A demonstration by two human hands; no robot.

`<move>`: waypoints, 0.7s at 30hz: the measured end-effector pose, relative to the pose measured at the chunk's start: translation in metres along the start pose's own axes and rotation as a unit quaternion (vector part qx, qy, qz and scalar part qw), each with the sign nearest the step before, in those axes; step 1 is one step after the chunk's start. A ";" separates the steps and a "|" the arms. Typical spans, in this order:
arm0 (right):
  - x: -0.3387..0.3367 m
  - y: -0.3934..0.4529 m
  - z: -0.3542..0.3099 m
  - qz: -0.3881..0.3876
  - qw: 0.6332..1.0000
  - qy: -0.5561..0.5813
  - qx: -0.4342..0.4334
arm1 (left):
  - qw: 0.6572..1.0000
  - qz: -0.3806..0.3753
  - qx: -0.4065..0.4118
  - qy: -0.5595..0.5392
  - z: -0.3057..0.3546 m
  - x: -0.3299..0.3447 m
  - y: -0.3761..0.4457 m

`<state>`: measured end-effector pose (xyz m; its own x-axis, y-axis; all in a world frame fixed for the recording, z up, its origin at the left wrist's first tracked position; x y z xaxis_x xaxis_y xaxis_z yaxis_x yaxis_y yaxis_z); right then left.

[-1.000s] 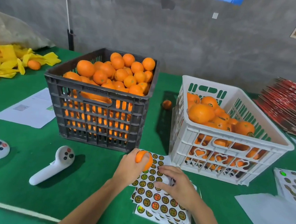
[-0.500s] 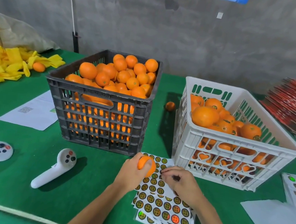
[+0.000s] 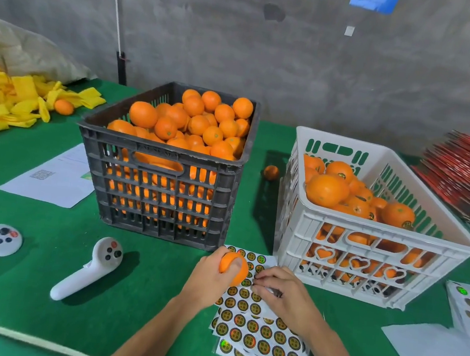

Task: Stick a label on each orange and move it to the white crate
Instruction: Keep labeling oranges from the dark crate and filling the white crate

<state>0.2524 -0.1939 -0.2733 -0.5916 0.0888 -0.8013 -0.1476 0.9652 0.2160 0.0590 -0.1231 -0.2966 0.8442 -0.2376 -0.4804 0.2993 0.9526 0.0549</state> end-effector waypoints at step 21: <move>-0.056 0.035 -0.099 0.246 0.957 -0.097 -0.122 | 0.976 0.001 0.027 -0.214 0.081 -0.033 0.009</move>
<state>0.2020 -0.1888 -0.1659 -0.4827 0.5848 -0.6519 -0.0841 0.7100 0.6992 0.0703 -0.1220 -0.2092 0.9499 -0.3045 -0.0706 0.3106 0.9446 0.1062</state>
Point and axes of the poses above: each hand's wrist, its own y-axis towards the middle knuckle, its own x-axis out of the palm, z = x × y, the point moved 4 cm from there along y, towards the middle knuckle
